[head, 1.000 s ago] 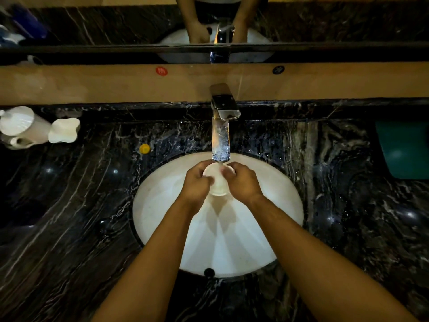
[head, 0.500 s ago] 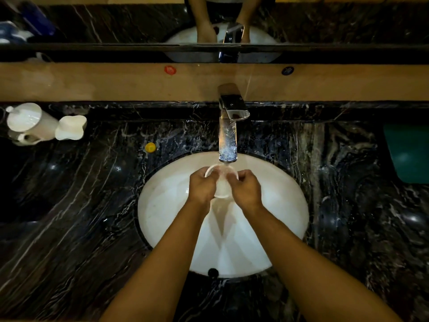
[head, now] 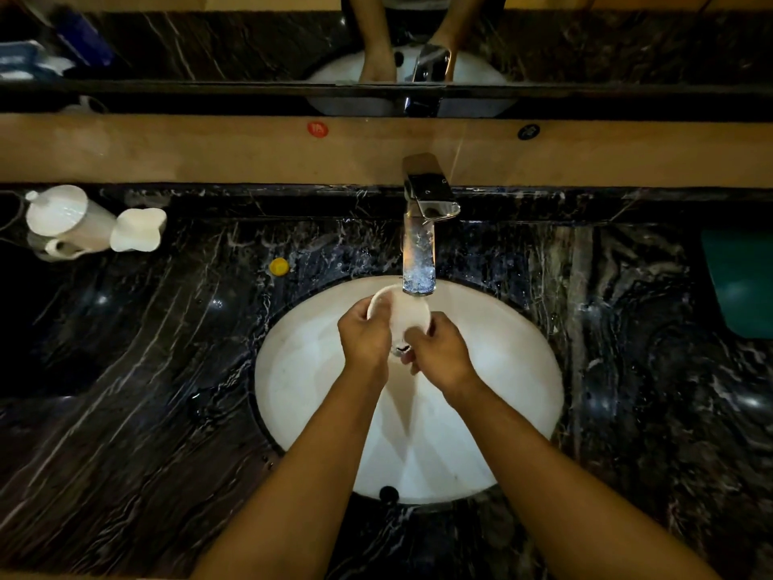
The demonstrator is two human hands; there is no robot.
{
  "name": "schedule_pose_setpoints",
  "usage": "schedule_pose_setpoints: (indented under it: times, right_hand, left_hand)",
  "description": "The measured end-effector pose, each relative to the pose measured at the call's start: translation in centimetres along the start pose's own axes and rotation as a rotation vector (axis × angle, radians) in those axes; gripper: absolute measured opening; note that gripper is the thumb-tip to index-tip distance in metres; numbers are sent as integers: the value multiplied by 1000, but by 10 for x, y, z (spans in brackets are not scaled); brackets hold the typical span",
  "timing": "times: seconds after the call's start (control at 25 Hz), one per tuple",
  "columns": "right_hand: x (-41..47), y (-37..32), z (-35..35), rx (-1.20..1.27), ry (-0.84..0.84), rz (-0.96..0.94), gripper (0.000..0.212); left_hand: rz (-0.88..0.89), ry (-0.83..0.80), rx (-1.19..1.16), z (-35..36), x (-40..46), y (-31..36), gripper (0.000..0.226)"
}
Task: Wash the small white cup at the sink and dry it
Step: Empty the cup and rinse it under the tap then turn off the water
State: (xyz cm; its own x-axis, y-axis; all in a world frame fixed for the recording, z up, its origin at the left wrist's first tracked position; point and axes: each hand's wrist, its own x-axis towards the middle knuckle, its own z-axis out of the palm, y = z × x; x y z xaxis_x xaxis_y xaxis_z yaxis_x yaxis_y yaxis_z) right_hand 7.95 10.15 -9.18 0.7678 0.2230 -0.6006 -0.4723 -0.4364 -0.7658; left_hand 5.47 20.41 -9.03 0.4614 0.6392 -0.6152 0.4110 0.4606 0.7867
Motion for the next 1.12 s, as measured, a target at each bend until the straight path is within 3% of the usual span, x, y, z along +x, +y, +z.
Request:
schedule_pose_setpoints:
  times: [0.16, 0.28, 0.36, 0.44, 0.52, 0.6, 0.72, 0.84, 0.92, 1.0, 1.12]
  right_hand:
    - [3, -2, -8, -183, 124, -95, 18]
    - [8, -9, -20, -333, 82, -95, 25]
    - [8, -12, -18, -345, 57, -43, 25]
    - [4, -13, -12, -195, 37, 28, 25]
    - [-1, -11, -6, -58, -27, 55, 27]
    - [-2, -9, -6, -86, -52, 22, 26]
    - [5, -7, -18, -305, 15, -68, 20]
    - [6, -8, -26, -409, 32, -113, 27]
    - [6, -9, -27, -446, 49, -115, 34]
    - [6, -10, -25, -435, 68, -101, 32]
    - [1, -8, -12, -191, 31, -37, 19]
  left_hand:
    - [76, -175, 144, -5, -1, 4, 21]
    - [24, -323, 172, -13, 0, 4, 38]
    - [-80, -267, 27, -10, -1, 0, 39]
    - [-108, -112, -85, -3, -7, -4, 34]
    - [-47, 25, -57, 3, -7, -6, 24]
    - [20, 44, 28, 3, -3, -2, 22]
    - [61, -156, 149, -3, 3, 3, 27]
    - [25, -364, 237, -10, 7, 12, 36]
    - [-46, -458, 174, -12, 8, 14, 44]
    - [-119, -399, 22, -11, 6, 10, 45]
    - [-64, -84, 4, 0, -3, -2, 19]
